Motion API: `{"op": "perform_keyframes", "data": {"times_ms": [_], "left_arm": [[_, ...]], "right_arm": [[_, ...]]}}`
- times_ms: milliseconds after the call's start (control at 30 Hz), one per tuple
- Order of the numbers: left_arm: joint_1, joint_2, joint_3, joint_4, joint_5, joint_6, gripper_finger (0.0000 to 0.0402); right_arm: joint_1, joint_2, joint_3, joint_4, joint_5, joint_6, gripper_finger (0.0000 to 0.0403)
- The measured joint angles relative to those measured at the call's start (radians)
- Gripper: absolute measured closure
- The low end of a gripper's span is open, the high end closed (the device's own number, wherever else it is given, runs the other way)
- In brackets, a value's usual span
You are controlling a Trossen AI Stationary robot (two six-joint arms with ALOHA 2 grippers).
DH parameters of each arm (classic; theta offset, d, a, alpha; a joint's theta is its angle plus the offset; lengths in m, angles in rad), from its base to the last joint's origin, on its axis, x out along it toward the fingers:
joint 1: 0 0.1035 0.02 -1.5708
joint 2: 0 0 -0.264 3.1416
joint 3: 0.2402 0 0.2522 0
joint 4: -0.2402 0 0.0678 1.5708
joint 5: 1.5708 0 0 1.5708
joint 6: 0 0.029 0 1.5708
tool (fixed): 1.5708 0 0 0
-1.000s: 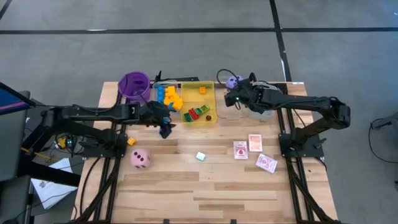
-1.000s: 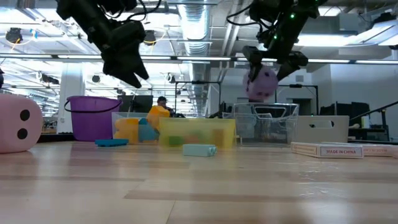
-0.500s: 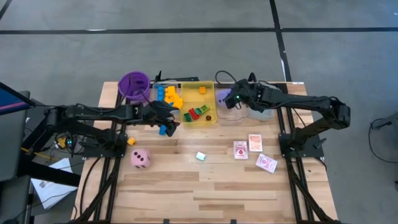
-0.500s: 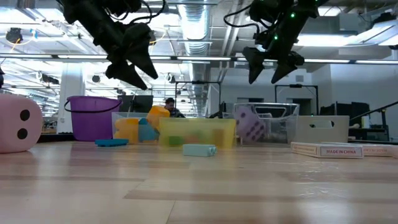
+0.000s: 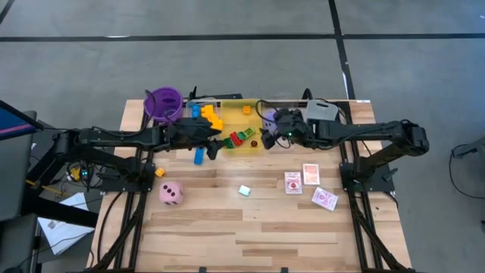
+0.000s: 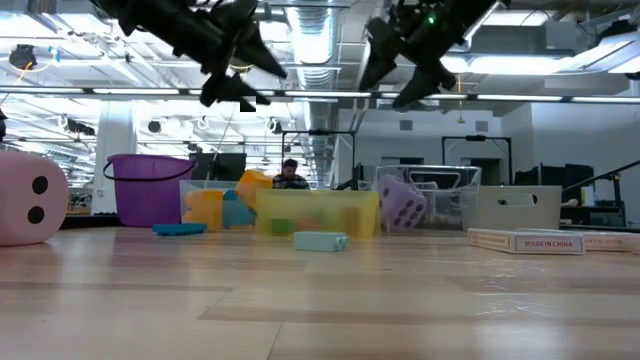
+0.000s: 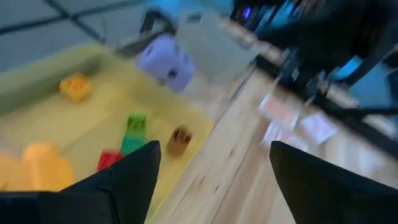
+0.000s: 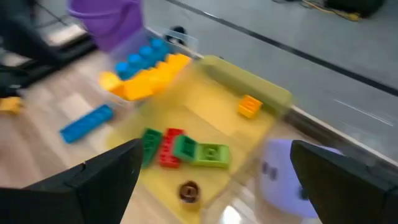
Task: Pick & Place Toys
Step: Put the pink dice into the right transparent bin
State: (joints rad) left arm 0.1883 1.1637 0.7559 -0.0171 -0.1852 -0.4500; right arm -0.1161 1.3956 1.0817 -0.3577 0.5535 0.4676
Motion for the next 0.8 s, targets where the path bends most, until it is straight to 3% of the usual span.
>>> {"op": "perform_keyframes", "data": {"times_ms": [367,700,800], "left_arm": [[0.000,0.000,0.000,0.257,0.000,0.000,0.0105],[0.000,0.000,0.000,0.372,-0.001,0.000,0.0105],[0.000,0.000,0.000,0.383,-0.001,0.000,0.0105]], "right_arm": [[0.072,0.000,0.000,0.042,0.009,0.002,0.0005],[0.108,0.000,0.000,0.044,-0.010,0.000,0.0005],[0.120,0.000,0.000,0.082,-0.011,0.064,0.0005]]}}
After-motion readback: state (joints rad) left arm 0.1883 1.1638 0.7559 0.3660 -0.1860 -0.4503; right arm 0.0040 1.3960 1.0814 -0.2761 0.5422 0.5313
